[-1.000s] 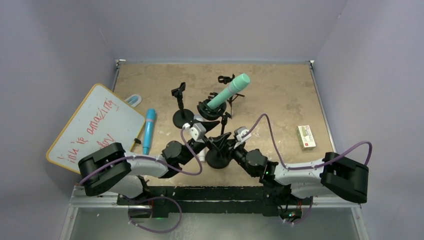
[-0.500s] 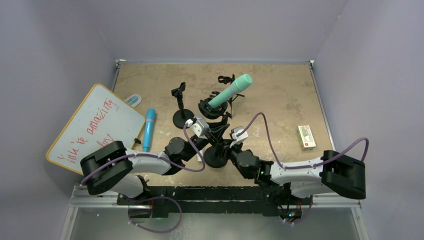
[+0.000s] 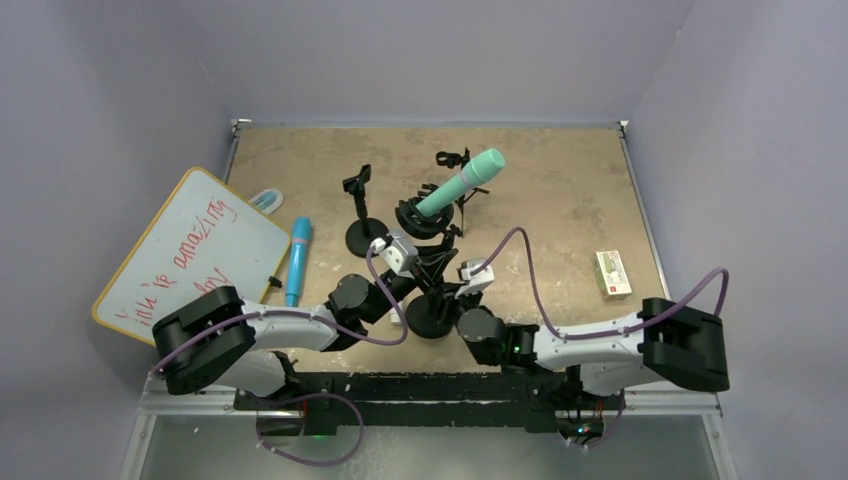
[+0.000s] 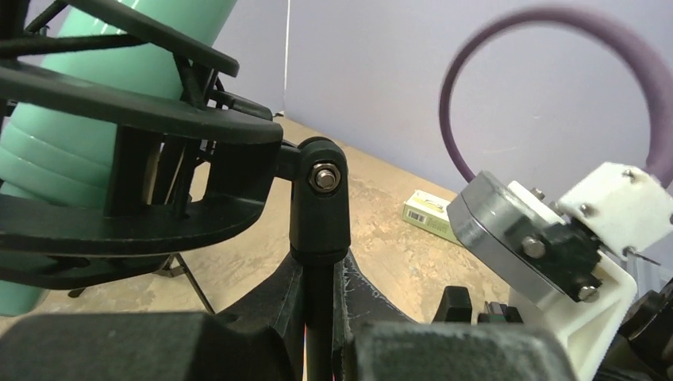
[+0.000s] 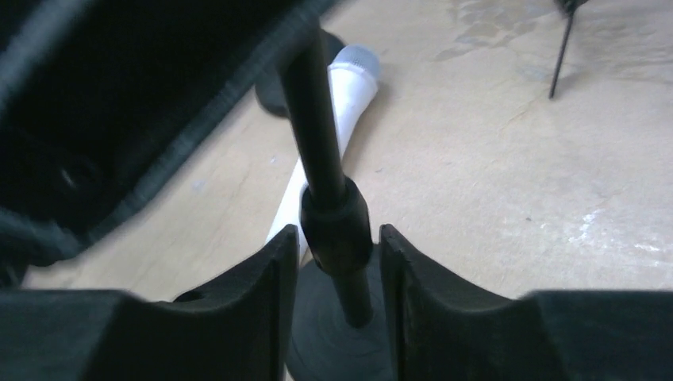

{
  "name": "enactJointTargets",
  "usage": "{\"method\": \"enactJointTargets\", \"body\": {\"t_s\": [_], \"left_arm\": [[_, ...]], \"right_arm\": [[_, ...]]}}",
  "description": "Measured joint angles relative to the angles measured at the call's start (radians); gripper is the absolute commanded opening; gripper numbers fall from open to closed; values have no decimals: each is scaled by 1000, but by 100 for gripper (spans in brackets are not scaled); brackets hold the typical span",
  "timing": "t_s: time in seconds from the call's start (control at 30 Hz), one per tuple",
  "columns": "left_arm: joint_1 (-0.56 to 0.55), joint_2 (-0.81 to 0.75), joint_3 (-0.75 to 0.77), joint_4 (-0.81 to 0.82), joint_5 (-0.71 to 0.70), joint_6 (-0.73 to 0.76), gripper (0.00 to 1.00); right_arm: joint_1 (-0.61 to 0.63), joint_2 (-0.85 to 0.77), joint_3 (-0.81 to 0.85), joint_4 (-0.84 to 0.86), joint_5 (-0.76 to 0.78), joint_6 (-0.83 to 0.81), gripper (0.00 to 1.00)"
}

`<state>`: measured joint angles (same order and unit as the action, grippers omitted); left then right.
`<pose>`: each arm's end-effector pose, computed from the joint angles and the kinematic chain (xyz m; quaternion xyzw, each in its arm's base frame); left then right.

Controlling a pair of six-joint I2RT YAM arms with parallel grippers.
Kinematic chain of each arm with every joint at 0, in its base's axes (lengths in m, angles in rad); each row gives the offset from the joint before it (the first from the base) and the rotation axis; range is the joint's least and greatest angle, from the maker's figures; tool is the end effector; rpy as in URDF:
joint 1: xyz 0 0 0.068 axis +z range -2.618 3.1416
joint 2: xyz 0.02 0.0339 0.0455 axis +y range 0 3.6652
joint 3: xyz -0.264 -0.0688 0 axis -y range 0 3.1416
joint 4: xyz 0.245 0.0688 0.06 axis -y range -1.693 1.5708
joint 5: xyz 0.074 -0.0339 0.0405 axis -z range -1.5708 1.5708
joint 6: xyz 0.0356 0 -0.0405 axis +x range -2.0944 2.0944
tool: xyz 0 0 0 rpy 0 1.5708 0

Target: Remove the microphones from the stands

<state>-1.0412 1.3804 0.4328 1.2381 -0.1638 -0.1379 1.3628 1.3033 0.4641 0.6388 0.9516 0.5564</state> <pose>0.1395 -0.2269 0.2401 0.2008 0.5643 -0.4038 0.6916 0.0803 0.2399 0.2070 -0.0034 0.7468 0.2572 0.6133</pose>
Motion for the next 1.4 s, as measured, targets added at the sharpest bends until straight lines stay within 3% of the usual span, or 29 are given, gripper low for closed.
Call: {"method": "enactJointTargets", "body": {"t_s": [0.1,0.33,0.53,0.67,0.9,1.0,1.17,1.4], "left_arm": [[-2,-9,-2,-8,-5,0,0],[0,-25,-6,-26,-18,-2,0],[0,-26,-6,-28,-18,-5,0],[0,-29,-7,-29,-18,-10,0],[8,-47,-14,-47,-35,-9,0],[13,-63,-21,-56,-52,-9,0],[12,-68,-22,-63,-51,-10,0],[-5,-68,-22,-67,-19,-39,0]], "right_arm": [[-42,-85,-117,113,-156,-26,64],[-265,-198,-281,260,-560,-92,67],[-376,-196,-281,336,-784,-156,59],[-388,-155,-252,366,-841,-192,44],[-383,8,-146,393,-868,-252,10],[-381,27,-137,407,-867,-255,0],[-359,4,-137,374,-807,-223,0],[-108,-65,-80,141,-279,-105,0]]}}
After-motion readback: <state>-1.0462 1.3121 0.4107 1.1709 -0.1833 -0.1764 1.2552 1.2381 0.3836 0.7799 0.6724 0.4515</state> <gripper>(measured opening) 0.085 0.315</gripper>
